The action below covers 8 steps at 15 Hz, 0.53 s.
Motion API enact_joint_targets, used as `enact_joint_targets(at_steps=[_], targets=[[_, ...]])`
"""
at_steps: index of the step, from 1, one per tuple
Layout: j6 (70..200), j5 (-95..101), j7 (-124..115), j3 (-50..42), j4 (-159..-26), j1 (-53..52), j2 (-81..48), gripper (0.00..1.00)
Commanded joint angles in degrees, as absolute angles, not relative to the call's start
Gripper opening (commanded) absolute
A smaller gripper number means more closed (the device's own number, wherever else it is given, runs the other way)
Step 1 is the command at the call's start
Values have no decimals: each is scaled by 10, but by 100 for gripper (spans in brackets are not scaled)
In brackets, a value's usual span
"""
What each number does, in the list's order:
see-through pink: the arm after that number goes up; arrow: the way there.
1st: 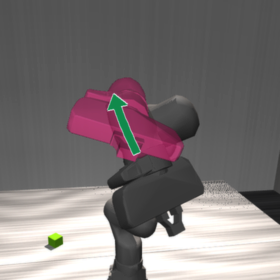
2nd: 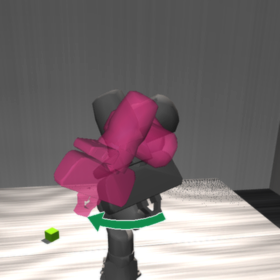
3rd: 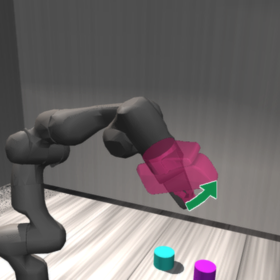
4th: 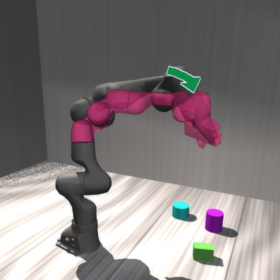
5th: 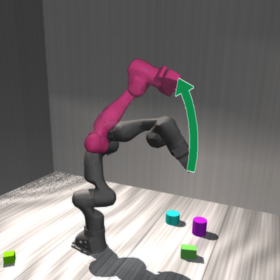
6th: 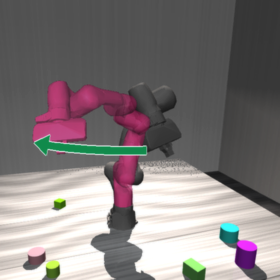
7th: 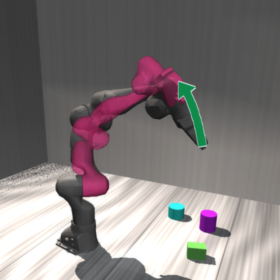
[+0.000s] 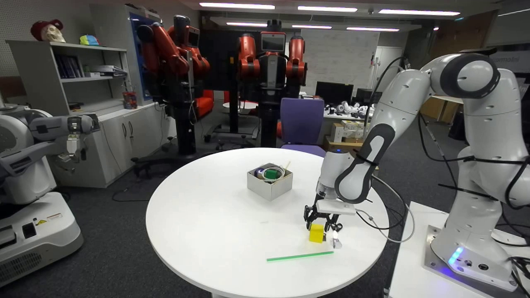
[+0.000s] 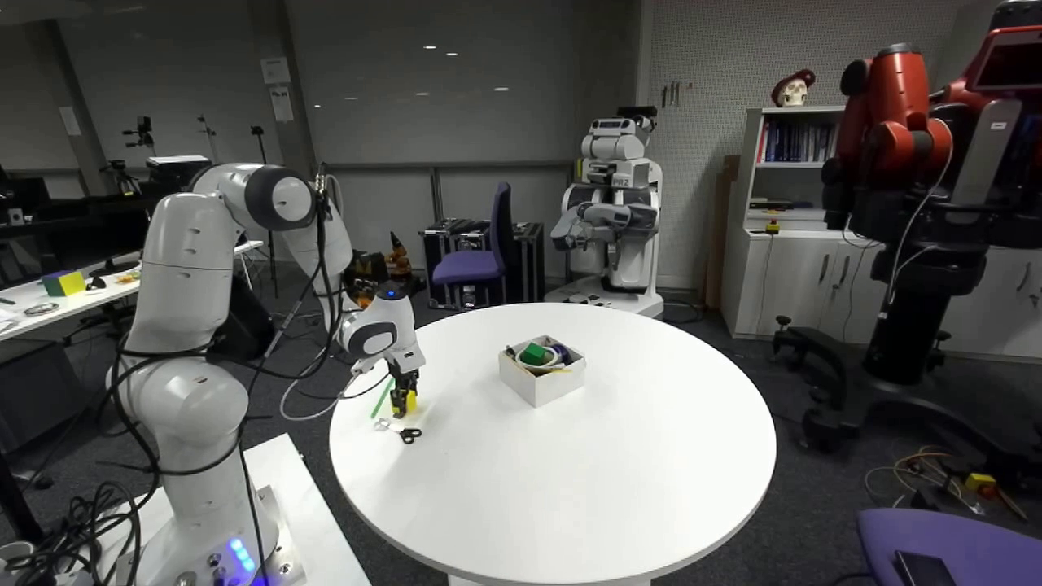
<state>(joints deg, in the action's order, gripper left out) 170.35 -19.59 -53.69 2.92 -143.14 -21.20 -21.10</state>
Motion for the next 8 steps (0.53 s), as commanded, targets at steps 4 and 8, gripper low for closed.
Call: enact_joint_targets(at_steps=[4,8], targets=[[1702,-141,-607,-12,-1407,-250,-223,33],[1695,-136,-619,-10,-1405,-249,-215,33]])
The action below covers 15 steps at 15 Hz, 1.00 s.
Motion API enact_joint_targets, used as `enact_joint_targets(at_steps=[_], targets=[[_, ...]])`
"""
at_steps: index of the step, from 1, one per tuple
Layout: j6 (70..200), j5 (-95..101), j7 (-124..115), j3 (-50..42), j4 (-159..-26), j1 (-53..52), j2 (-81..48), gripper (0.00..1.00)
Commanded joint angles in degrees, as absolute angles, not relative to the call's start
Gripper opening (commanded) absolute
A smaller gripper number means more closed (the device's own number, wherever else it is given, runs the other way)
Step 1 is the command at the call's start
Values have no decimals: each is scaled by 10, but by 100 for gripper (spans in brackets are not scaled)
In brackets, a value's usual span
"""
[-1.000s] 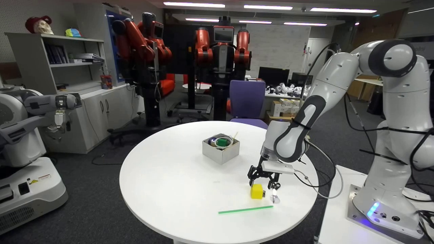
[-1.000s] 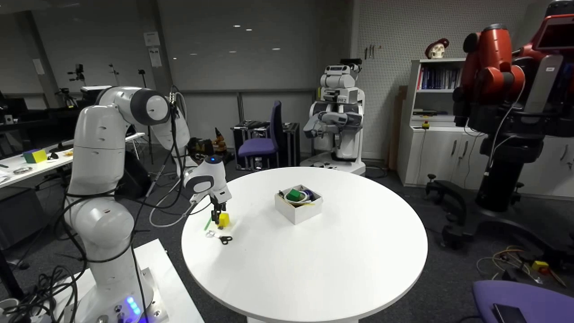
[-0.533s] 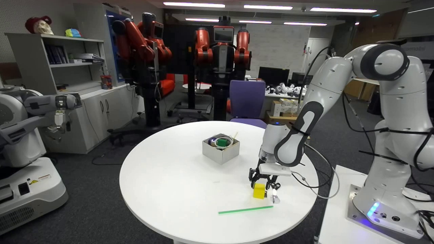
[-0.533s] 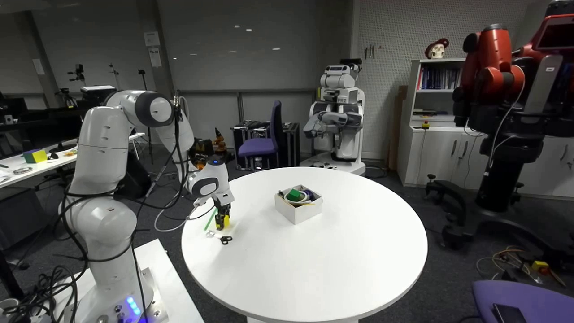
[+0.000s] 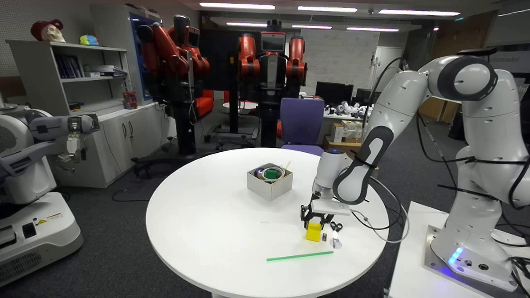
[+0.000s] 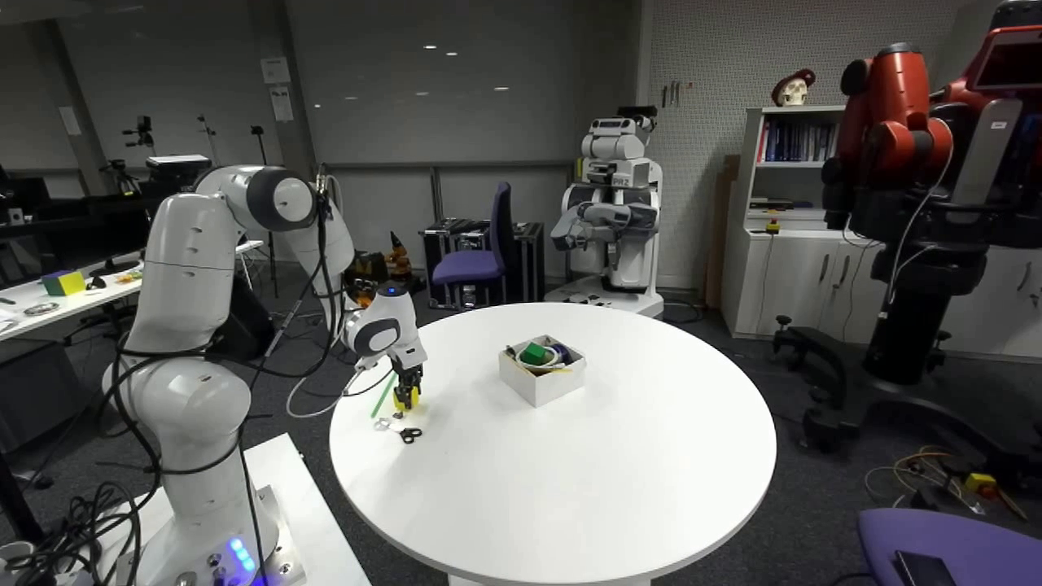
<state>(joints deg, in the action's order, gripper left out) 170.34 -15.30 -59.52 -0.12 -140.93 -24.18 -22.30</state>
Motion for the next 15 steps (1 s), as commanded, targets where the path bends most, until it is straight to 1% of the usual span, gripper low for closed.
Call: enact_joint_targets(at_steps=[1,3,5,9,12,15], targets=[[1697,-138,-620,-9,-1405,-246,-209,33],[1694,-142,-619,-7,-1406,-234,-191,33],[1701,-133,-631,-30,-1400,-238,-177,33],[1699,-59,-686,-115,-1356,-259,-172,33],[1692,1,-727,-162,-1305,-259,-179,33],[1704,51,-767,-240,-1252,-304,-207,33]])
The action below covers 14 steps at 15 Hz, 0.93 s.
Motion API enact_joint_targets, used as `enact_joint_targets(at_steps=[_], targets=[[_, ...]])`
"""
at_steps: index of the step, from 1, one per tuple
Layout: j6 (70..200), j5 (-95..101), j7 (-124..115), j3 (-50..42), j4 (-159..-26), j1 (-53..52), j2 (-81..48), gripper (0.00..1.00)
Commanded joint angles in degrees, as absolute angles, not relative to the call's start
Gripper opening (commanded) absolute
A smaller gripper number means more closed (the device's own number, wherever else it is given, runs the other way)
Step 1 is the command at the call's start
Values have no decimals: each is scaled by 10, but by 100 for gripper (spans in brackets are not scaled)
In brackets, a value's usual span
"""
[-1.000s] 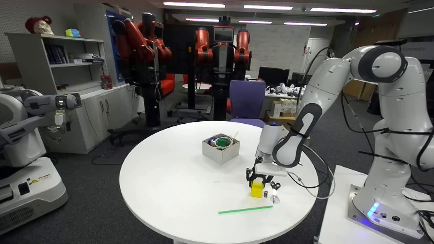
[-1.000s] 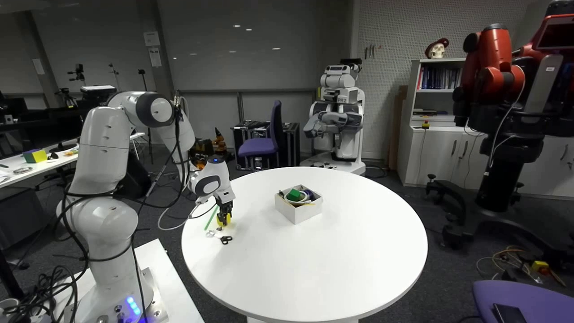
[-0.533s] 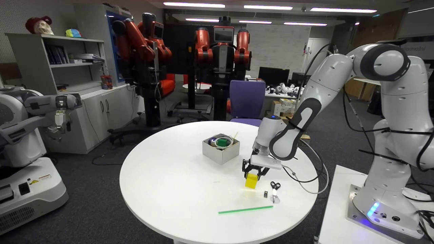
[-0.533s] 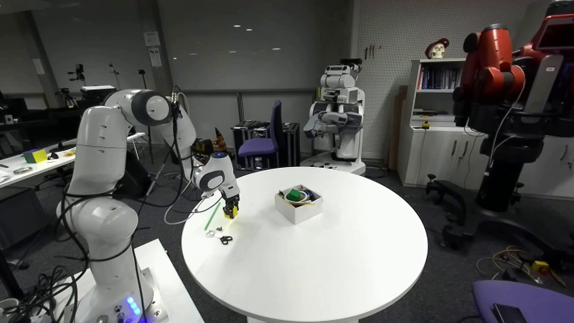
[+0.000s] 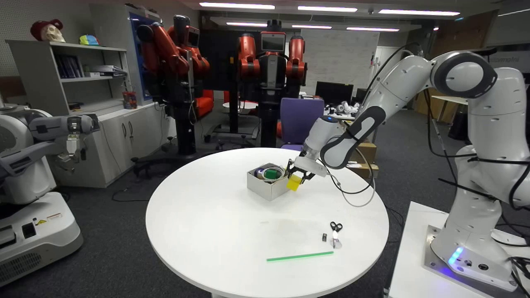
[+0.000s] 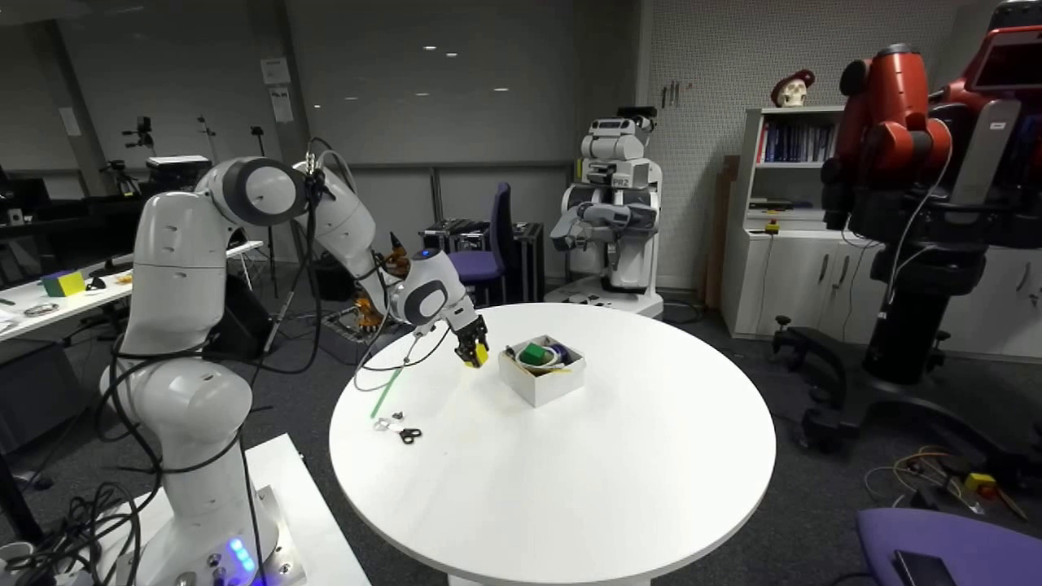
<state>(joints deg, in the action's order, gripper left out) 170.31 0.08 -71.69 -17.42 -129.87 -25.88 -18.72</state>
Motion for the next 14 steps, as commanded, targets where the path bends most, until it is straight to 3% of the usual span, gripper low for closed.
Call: enact_joint_targets(at_steps=[1,6,13,14], targets=[[1708,76,-788,-270,-1233,-325,-223,33],[1699,137,-874,-374,-1153,-406,-303,33],[1685,120,-903,-418,-1084,-441,-403,33],[1684,117,-903,-422,-1078,-442,-412,83]])
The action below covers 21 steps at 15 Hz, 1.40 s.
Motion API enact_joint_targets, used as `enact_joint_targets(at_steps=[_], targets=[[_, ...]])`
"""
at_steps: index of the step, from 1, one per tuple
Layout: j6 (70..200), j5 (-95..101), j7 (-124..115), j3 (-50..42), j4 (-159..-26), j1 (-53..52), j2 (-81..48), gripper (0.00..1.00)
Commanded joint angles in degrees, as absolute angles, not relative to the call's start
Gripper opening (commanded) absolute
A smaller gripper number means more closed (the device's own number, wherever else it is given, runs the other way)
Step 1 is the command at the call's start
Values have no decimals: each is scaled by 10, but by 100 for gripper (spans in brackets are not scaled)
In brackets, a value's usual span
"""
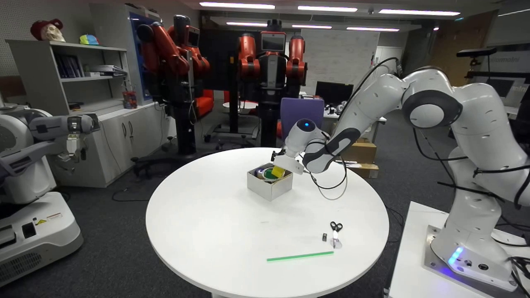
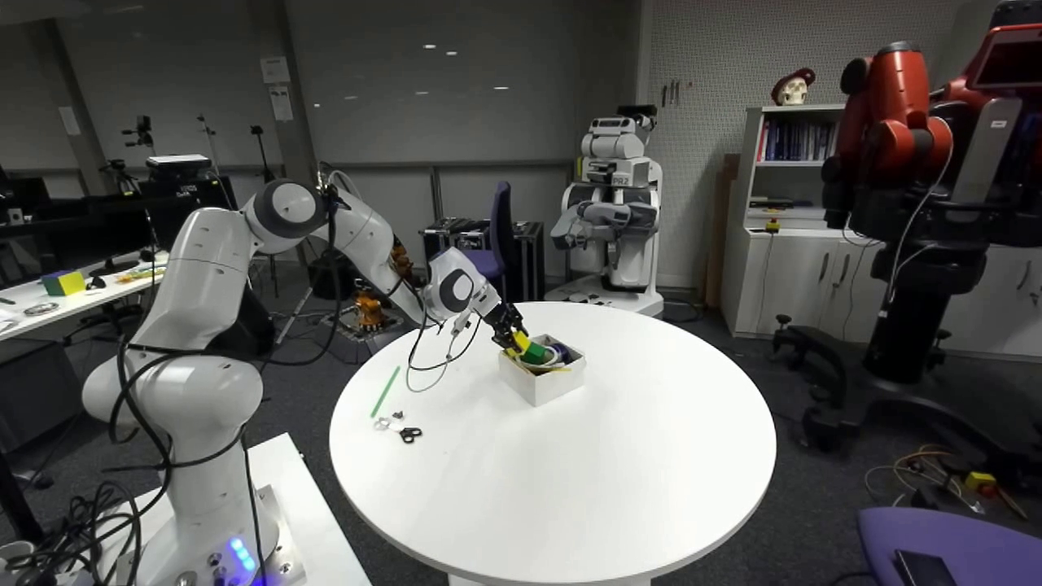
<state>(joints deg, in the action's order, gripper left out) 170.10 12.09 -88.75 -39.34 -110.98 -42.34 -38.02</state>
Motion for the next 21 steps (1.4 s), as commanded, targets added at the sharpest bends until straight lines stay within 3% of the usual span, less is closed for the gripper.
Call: enact_joint_targets(at_steps=[1,3,4,12,16,21], targets=[[1681,114,-903,-424,-1072,-444,-420,85],[1679,110,-903,-429,-1063,-446,-433,98],[1678,109,-901,-428,-1060,-445,-437,100],[1669,102,-891,-416,-1066,-445,-426,100],[1673,107,-852,-377,-1125,-435,-353,100],[1699,132,-876,-424,-1209,-488,-272,100]])
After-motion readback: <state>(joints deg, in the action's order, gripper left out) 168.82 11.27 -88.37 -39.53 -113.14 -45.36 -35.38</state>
